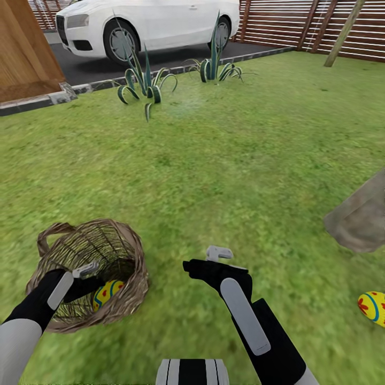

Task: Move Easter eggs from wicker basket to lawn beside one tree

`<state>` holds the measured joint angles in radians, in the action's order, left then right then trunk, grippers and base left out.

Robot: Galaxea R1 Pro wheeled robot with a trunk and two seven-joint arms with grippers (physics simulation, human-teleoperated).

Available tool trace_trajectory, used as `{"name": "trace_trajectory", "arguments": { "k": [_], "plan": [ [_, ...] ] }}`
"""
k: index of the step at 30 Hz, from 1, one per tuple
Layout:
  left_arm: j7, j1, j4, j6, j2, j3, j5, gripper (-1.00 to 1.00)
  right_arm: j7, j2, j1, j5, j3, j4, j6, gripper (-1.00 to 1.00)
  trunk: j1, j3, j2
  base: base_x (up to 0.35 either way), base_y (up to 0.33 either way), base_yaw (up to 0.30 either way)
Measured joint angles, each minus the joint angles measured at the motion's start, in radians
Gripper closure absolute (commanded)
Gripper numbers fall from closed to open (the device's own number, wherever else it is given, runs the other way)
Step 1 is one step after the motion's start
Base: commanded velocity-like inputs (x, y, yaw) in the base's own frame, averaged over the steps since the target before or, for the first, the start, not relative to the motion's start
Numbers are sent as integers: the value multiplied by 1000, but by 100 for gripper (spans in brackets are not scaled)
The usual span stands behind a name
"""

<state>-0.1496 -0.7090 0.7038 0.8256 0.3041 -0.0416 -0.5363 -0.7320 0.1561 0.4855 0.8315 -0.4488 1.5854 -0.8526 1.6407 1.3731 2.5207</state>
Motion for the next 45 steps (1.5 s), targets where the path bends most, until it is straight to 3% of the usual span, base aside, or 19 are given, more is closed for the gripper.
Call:
{"name": "trace_trajectory", "arguments": {
  "k": [36,45],
  "plan": [
    [1,1,2,0,0,1,2,-100,1,0,0,0,-3,0,0,-100,0,0,0,61,-72,22],
    [2,1,2,0,1,1,2,-100,1,0,-1,0,-4,0,0,-100,0,5,0,6,-1,149]
  ]
}}
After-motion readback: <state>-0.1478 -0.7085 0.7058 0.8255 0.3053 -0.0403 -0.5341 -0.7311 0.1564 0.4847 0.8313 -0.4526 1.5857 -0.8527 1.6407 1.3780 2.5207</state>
